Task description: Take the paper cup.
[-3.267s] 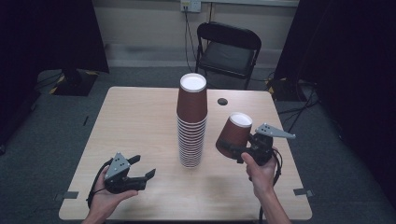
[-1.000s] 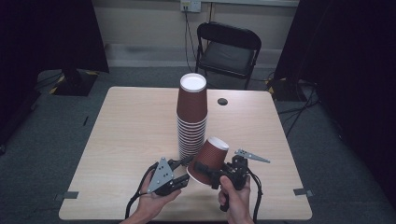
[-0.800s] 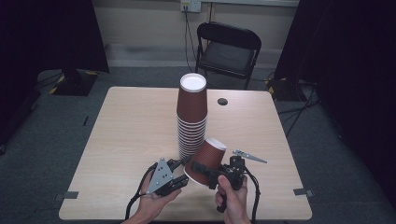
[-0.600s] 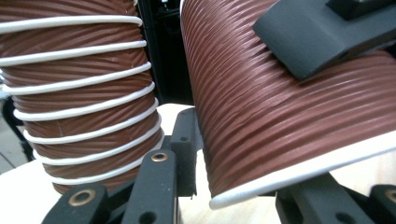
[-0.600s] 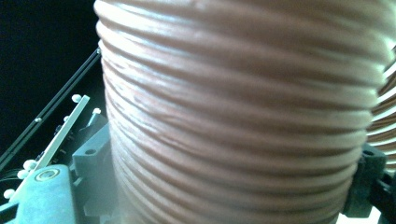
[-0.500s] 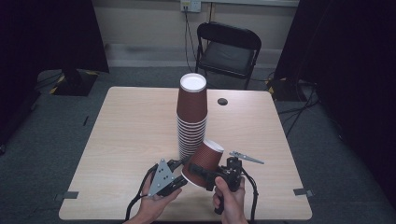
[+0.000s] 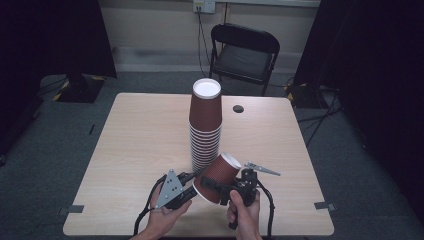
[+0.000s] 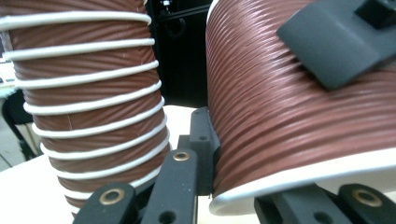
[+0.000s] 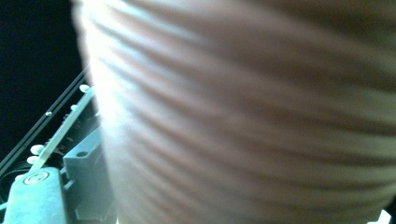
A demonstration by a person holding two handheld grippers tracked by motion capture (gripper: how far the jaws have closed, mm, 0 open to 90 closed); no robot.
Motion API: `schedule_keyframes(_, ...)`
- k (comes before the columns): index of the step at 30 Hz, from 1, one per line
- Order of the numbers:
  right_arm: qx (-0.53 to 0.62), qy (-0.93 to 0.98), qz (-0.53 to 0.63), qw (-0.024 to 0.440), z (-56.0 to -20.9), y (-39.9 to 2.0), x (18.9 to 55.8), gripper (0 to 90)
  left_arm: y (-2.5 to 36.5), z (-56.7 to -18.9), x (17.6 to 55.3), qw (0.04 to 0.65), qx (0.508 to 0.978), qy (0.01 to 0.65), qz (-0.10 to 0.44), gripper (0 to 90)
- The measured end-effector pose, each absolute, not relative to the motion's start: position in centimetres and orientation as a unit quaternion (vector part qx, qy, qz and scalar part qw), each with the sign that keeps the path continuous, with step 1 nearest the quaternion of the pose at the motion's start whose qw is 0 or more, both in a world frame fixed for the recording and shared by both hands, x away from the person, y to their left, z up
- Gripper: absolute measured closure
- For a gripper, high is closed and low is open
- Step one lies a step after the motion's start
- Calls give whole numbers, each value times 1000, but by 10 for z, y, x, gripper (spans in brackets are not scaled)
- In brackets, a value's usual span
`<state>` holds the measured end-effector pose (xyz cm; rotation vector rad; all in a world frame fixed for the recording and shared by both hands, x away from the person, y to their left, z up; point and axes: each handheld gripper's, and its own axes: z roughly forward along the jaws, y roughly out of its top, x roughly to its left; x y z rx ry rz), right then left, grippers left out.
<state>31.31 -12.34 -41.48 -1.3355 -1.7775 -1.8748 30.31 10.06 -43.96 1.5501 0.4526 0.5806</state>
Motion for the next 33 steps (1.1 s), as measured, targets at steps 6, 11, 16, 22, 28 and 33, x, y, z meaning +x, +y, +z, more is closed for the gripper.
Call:
schedule_keyframes(6,-457,-605,-642,114,-414,-126,315,107,102,-439,303,656,682,204,251,842)
schedule_keyframes(11,-456,-607,-642,106,-413,-127,316,100,103,-440,304,654,686,207,243,845)
schedule_keyframes(16,-459,-588,-660,89,-405,-144,321,128,107,-441,304,653,689,212,232,848)
schedule_keyframes(22,-462,-585,-664,60,-400,-159,325,132,111,-440,305,645,702,226,199,846)
schedule_keyframes(28,-462,-589,-662,43,-398,-167,330,134,116,-438,305,618,731,239,164,845)
schedule_keyframes(33,-457,-599,-657,27,-395,-171,333,134,126,-431,306,590,755,245,145,846)
